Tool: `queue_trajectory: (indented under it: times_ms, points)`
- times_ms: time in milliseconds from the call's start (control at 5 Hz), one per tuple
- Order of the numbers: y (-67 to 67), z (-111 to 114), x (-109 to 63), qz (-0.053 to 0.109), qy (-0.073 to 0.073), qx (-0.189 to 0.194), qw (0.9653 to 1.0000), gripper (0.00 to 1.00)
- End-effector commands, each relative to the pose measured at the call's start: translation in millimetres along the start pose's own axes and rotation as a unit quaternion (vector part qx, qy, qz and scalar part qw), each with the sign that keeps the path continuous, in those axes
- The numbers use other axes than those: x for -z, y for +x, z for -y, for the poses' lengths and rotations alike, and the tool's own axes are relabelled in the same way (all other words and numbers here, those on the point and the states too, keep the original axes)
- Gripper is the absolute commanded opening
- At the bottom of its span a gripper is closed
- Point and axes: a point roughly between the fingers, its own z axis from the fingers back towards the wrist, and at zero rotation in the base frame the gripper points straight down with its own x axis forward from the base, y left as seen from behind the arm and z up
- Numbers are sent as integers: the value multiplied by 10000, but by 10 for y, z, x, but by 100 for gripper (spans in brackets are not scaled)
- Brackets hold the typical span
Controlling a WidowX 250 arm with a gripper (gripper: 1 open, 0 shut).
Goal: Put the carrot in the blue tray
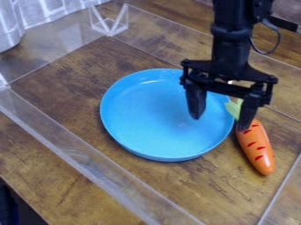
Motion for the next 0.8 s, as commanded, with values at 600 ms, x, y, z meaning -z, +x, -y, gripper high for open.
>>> queue_trajectory:
  times_ms: [600]
  points:
    - [270, 384, 0, 612, -388, 62, 9973, 100]
